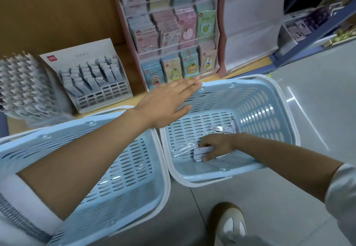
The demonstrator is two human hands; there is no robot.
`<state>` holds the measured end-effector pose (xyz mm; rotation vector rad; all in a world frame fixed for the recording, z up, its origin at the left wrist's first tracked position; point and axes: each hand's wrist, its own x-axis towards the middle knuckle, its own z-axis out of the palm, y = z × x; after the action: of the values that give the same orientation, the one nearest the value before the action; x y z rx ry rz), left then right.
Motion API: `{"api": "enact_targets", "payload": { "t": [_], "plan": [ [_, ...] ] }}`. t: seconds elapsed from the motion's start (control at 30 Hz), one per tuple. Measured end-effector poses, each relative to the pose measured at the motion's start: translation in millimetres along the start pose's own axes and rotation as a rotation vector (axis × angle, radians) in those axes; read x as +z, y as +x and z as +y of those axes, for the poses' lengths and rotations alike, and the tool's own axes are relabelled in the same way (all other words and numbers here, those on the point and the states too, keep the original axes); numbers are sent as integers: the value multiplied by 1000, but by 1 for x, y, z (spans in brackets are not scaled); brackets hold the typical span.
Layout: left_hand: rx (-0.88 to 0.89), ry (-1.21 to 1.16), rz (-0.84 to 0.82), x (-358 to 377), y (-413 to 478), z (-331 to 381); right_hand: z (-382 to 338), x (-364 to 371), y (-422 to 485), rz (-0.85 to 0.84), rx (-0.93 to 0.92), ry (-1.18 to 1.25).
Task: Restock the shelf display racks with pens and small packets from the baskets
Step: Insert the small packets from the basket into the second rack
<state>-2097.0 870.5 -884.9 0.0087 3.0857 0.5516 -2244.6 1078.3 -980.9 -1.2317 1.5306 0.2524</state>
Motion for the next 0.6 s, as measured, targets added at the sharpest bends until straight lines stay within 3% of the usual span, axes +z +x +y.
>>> {"api": "enact_targets", "payload": {
  "t": [0.43, 0.6],
  "plan": [
    [-1, -5, 11, -1, 0, 1, -16, -4, -12, -154, 7, 250],
    [-4, -3, 3, -2, 0, 2, -18, -8, -23, -101, 16, 345]
  ]
}}
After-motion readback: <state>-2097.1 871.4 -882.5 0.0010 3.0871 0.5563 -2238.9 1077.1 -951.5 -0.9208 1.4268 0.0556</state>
